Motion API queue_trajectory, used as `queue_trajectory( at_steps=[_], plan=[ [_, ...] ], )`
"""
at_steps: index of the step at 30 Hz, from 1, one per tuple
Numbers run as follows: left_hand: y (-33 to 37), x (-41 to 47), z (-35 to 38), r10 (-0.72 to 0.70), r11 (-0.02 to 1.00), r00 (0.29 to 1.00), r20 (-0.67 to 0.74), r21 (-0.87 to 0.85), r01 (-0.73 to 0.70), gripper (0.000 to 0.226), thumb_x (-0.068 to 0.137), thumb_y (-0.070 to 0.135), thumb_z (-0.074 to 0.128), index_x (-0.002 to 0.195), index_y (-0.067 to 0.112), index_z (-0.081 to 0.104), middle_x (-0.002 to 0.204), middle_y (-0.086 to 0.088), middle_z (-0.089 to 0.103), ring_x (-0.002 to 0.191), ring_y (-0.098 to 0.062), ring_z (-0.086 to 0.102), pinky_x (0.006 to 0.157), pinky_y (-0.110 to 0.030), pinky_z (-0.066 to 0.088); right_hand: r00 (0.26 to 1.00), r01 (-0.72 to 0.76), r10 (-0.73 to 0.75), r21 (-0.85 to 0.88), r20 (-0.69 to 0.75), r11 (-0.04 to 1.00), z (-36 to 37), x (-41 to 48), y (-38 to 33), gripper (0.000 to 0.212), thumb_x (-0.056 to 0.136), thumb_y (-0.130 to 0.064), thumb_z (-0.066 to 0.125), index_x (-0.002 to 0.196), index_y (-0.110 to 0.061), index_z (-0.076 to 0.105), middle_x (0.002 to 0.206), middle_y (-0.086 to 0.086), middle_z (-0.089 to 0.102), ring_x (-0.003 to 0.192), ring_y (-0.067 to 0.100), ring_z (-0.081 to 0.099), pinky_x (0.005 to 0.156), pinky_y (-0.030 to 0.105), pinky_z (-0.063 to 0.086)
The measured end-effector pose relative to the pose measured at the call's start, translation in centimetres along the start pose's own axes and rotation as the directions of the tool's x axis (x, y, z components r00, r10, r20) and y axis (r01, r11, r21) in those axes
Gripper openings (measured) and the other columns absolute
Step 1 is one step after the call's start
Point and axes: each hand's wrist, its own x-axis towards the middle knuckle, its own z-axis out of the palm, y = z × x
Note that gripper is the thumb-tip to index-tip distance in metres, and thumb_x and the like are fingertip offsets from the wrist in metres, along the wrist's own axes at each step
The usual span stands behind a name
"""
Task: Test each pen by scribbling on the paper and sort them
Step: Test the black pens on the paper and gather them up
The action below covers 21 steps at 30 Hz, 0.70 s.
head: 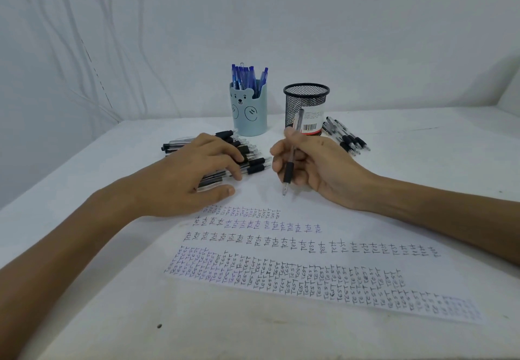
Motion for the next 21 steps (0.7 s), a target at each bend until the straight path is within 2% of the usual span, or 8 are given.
queue_trajectory(
  at_steps=[5, 10, 15, 21],
  plan=[
    [-0.21, 0.06, 0.04, 0.0, 1.0, 1.0, -0.005, 0.019, 0.0, 0.028, 0.098, 0.052, 0.051, 0.12, 0.039, 0.062, 0.14, 0.022, 0.048, 0.138, -0.003, 0.034, 0.108, -0.012, 0.026, 1.0, -0.002, 0.002, 0.026, 0.002, 1.0, -0.11, 0.01, 0.1, 0.027, 0.104, -0.024, 0.052, 0.111, 0.001, 0.06, 0.072, 0.006, 0.068, 0.057, 0.012, 0.058, 0.051, 0.015, 0.047],
    [-0.2, 0.03, 0.02, 0.005, 1.0, 1.0, -0.015, 0.021, -0.004, 0.034, 0.098, 0.054, 0.049, 0.124, 0.037, 0.061, 0.14, 0.021, 0.049, 0.137, -0.004, 0.035, 0.108, -0.011, 0.027, 1.0, 0.003, -0.004, 0.027, 0.019, 1.0, -0.08, -0.04, 0.07, 0.01, 0.102, -0.018, 0.056, 0.1, -0.008, 0.057, 0.071, 0.009, 0.068, 0.054, 0.013, 0.058, 0.049, 0.015, 0.048],
    [-0.22, -0.05, 0.09, 0.008, 1.0, 1.0, -0.005, 0.028, -0.008, 0.028, 0.099, 0.052, 0.053, 0.122, 0.039, 0.061, 0.14, 0.022, 0.048, 0.137, -0.004, 0.035, 0.108, -0.018, 0.029, 1.0, -0.024, 0.024, 0.055, 0.002, 0.998, -0.01, 0.1, 0.0, 0.008, 0.103, -0.017, 0.056, 0.101, -0.01, 0.053, 0.071, 0.013, 0.069, 0.053, 0.017, 0.06, 0.048, 0.017, 0.049],
    [-0.2, 0.06, 0.11, 0.029, 0.998, 1.0, -0.009, 0.055, -0.028, 0.026, 0.099, 0.045, 0.058, 0.123, 0.035, 0.062, 0.14, 0.019, 0.049, 0.137, -0.003, 0.034, 0.108, -0.008, 0.023, 0.999, 0.008, -0.007, -0.019, 0.054, 1.0, -0.42, 0.11, 0.18, 0.006, 0.102, -0.016, 0.057, 0.101, -0.011, 0.054, 0.075, 0.014, 0.067, 0.058, 0.025, 0.061, 0.05, 0.02, 0.049]
  ],
)
